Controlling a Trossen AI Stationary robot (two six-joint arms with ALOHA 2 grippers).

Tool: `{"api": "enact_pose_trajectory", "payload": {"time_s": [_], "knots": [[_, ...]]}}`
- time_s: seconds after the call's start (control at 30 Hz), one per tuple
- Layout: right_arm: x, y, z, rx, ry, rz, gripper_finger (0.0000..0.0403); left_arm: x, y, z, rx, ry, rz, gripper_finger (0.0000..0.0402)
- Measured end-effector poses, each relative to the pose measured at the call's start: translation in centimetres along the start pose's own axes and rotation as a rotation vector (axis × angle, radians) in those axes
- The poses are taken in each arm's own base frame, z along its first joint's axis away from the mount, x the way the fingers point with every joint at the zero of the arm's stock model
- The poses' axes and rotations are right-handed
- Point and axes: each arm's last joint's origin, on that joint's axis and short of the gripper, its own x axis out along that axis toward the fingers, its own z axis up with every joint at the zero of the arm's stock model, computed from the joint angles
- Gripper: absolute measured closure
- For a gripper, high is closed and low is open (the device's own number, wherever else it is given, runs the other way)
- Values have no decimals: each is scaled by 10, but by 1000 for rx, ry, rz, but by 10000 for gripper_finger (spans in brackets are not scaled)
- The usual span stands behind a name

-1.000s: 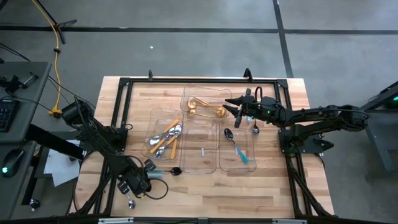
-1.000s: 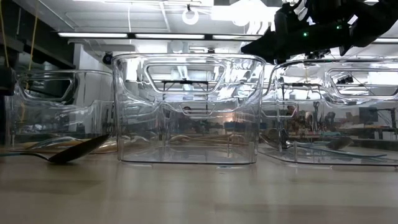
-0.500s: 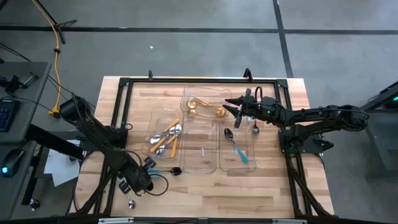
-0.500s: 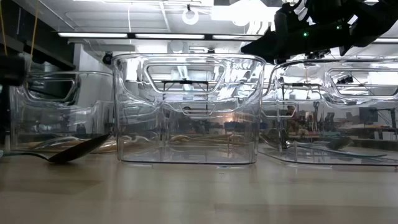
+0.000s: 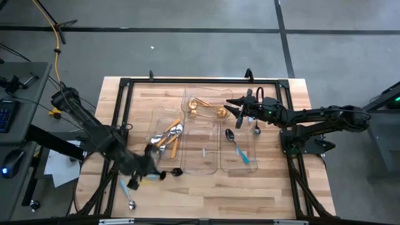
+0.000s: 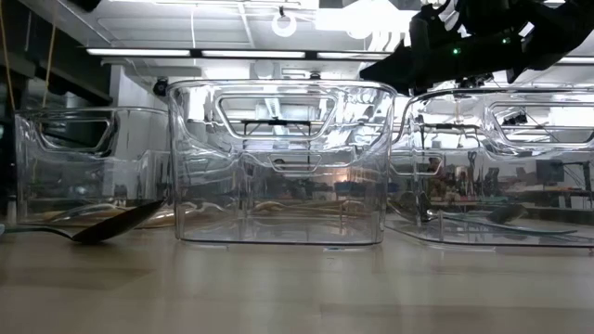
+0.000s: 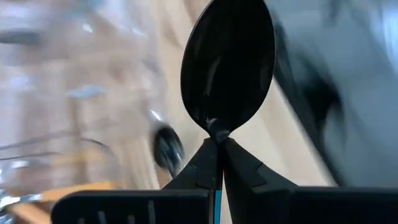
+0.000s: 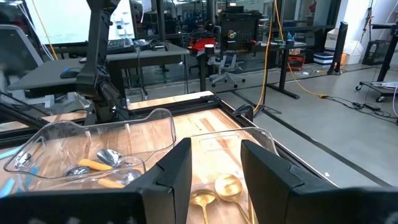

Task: Sort silverware by color (type)
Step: Put the blue spoon into the right transparent bin

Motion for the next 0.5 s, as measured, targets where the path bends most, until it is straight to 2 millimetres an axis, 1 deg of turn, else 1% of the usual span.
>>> {"api": "enact_pose_trajectory", "payload": {"time_s": [0.03, 0.1, 0.17, 0.27, 0.37, 0.43, 0.5], "knots": [[0, 0, 0, 0, 0, 0, 282, -8, 5, 7, -60, -45, 22, 401], [0, 0, 0, 0, 0, 0, 282, -21, 14, 16, -97, -106, 41, 401], [0, 0, 0, 0, 0, 0, 282, -31, 21, 22, -68, -179, 68, 401], [0, 0, 0, 0, 0, 1, 282, -44, 31, 28, 30, -306, 149, 401], [0, 0, 0, 0, 0, 0, 282, -49, 47, 27, 124, -400, 235, 401], [0, 0, 0, 0, -1, 0, 282, -50, 60, 26, 151, -486, 289, 401], [0, 0, 0, 0, -5, 0, 282, -48, 76, 20, 168, -562, 316, 401]]}}
